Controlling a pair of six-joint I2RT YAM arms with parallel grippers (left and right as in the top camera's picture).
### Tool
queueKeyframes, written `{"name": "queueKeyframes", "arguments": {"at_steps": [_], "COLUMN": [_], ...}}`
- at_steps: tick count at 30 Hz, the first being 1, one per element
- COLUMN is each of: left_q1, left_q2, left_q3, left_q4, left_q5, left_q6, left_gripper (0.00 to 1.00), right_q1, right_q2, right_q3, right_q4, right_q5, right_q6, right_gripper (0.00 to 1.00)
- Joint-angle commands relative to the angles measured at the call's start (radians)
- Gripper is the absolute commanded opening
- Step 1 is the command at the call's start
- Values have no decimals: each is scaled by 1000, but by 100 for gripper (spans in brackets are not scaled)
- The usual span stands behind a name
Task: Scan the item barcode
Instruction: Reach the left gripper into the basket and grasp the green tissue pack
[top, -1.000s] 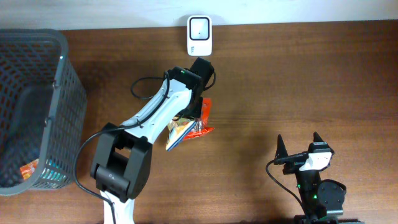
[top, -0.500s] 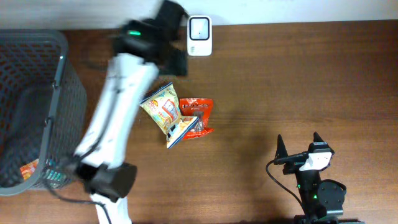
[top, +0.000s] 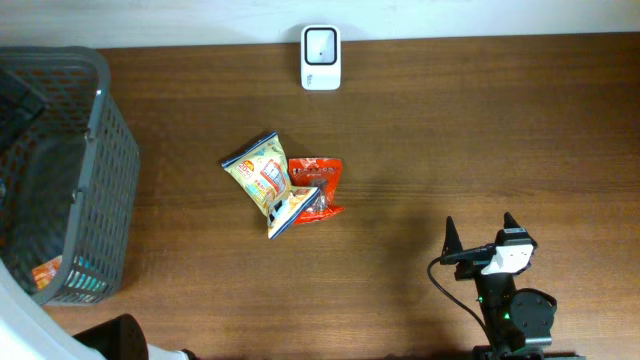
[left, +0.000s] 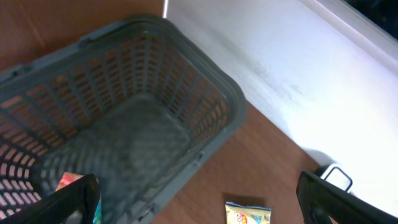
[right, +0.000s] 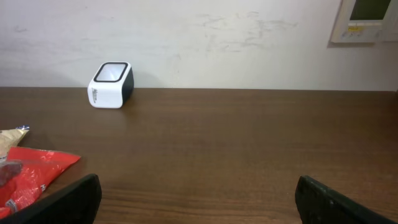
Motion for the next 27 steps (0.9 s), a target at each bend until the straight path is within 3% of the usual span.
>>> {"name": "queueKeyframes", "arguments": {"at_steps": [1, 12, 17, 27], "left_q1": [66, 145, 225, 322], "left_q2": [19, 21, 21, 24], "left_q3": [-21, -201, -324, -743], "left_q4": [-1, 29, 100, 319], "left_q5": [84, 47, -20, -53], "left_q6": [-17, -24, -120, -158], "left_gripper": [99, 99, 99, 99], "right_q1": [-5, -5, -5, -5], "right_q2": [-6, -6, -6, -6], "right_q3": [-9, -9, -9, -9], "right_q4": [-2, -2, -2, -2], "right_q5": [12, 12, 12, 12], "right_q6": [-7, -7, -7, -7], "right_gripper": [99, 99, 99, 98]}}
